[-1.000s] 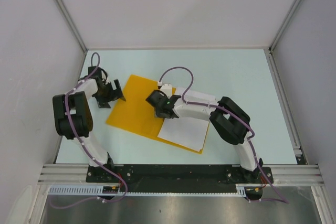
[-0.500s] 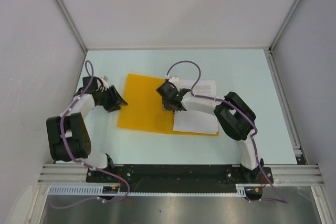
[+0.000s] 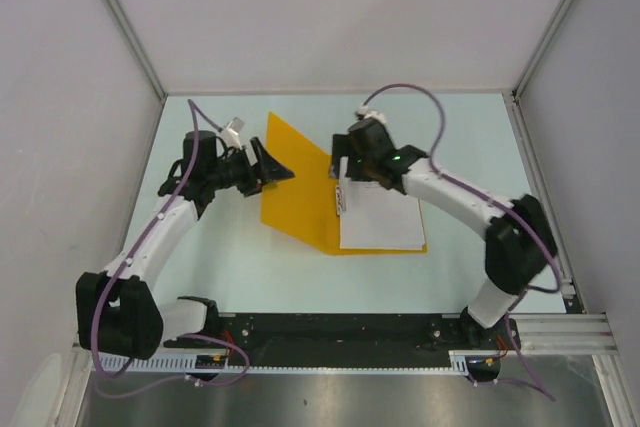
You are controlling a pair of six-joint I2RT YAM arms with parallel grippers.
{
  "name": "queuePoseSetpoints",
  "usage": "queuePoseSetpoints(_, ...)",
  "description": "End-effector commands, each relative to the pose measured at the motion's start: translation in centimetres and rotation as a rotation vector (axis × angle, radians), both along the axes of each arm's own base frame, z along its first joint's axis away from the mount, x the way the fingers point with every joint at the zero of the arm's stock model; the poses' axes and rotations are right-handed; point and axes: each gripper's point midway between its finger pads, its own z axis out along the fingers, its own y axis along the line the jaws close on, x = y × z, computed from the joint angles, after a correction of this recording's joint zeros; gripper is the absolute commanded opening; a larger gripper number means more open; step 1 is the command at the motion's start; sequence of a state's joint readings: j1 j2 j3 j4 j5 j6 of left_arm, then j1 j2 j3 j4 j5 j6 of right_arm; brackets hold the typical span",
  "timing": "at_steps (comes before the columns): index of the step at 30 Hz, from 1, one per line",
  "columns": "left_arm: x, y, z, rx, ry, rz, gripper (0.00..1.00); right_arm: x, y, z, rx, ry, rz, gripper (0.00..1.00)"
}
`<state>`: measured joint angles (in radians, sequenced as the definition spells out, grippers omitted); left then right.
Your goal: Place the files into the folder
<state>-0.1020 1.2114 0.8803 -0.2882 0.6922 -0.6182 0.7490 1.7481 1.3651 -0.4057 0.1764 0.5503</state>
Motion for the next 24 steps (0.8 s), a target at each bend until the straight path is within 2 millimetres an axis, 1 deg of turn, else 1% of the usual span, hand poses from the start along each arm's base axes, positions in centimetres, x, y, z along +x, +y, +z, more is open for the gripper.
queuePoseSetpoints(1,0.0,-6.1,4.8,-0.116,-0.073,-0.109,0.87,1.1,-9.9,7.0,0.071,-0.076,-0.191,0.98)
queuePoseSetpoints(2,0.4,-7.0,5.9,-0.121,-0.099,-0.113,0.91,0.6,-11.6,6.6,0.063,-0.067,-0.211,0.99)
queuePoseSetpoints(3,0.5,-7.9,6.5,-0.136,-0.112,-0.12,0.93,0.2,-12.8,7.2,0.075,-0.07,-0.219,0.99)
queuePoseSetpoints(4,0.1,-9.7,6.4,-0.139,-0.105,-0.157,0.95,0.1,-16.2,8.9,0.087,-0.106,-0.278,1.0)
queuePoseSetpoints(5,0.3,-10.8,7.4,-0.148,-0.126,-0.17,0.97,-0.4,-17.8,8.5,0.085,-0.095,-0.302,1.0)
queuePoseSetpoints(6,0.7,-11.6,7.7,-0.151,-0.13,-0.166,0.98,-0.9,-19.3,8.9,0.108,-0.093,-0.319,1.0)
queuePoseSetpoints(7,0.2,-13.4,9.2,-0.167,-0.159,-0.208,0.98,-1.2,-22.4,10.2,0.122,-0.122,-0.383,1.0)
queuePoseSetpoints(8,0.7,-14.7,8.2,-0.16,-0.132,-0.224,0.99,-1.6,-24.0,10.5,0.127,-0.133,-0.417,1.0)
queuePoseSetpoints(9,0.9,-15.9,8.4,-0.169,-0.133,-0.234,0.99,-2.3,-24.6,10.3,0.155,-0.121,-0.406,1.0)
queuePoseSetpoints(10,0.4,-17.8,9.3,-0.185,-0.146,-0.273,0.99,-2.7,-25.7,10.4,0.153,-0.121,-0.423,1.0)
queuePoseSetpoints(11,0.9,-19.3,7.8,-0.176,-0.112,-0.288,1.0,-3.2,-27.6,11.0,0.144,-0.147,-0.457,1.0)
queuePoseSetpoints(12,1.1,-20.6,7.6,-0.189,-0.111,-0.302,1.0,-3.6,-28.4,11.1,0.153,-0.144,-0.465,1.0)
queuePoseSetpoints(13,0.7,-22.4,8.4,-0.202,-0.127,-0.333,0.99,-4.1,-29.1,10.9,0.148,-0.131,-0.477,1.0)
queuePoseSetpoints(14,1.3,-24.0,5.8,-0.183,-0.079,-0.344,0.99,-4.4,-30.1,11.1,0.138,-0.141,-0.494,1.0)
queuePoseSetpoints(15,1.5,-25.1,5.0,-0.183,-0.073,-0.356,1.0,-4.8,-30.2,10.8,0.141,-0.127,-0.489,1.0)
queuePoseSetpoints(16,1.3,-26.7,4.8,-0.19,-0.065,-0.379,0.99,-5.0,-30.5,10.7,0.14,-0.125,-0.493,1.0)
queuePoseSetpoints(17,1.5,-27.9,3.8,-0.21,-0.045,-0.393,1.0,-5.3,-31.0,10.9,0.134,-0.132,-0.497,1.0)
queuePoseSetpoints(18,1.2,-29.5,0.6,-0.197,0.006,-0.42,0.99,-5.4,-30.9,10.7,0.138,-0.126,-0.492,1.0)
queuePoseSetpoints(19,1.5,-30.5,-0.4,-0.195,0.014,-0.429,1.0,-5.5,-30.8,10.6,0.142,-0.123,-0.489,1.0)
queuePoseSetpoints(20,1.4,-31.1,-2.2,-0.164,0.047,-0.44,1.0,-5.5,-30.6,10.7,0.156,-0.123,-0.48,1.0)
queuePoseSetpoints(21,1.3,-31.8,-5.6,-0.133,0.095,-0.456,1.0,-5.4,-30.2,10.7,0.17,-0.125,-0.468,1.0)
queuePoseSetpoints(22,1.4,-32.2,-5.9,-0.13,0.101,-0.467,1.0,-5.4,-29.9,10.4,0.182,-0.116,-0.458,1.0)
queuePoseSetpoints(23,1.4,-32.3,-6.7,-0.124,0.109,-0.467,1.0,-5.3,-29.6,10.1,0.189,-0.112,-0.449,1.0)
queuePoseSetpoints(24,1.3,-32.2,-6.8,-0.123,0.104,-0.471,1.0,-4.9,-29.1,9.8,0.194,-0.105,-0.436,1.0)
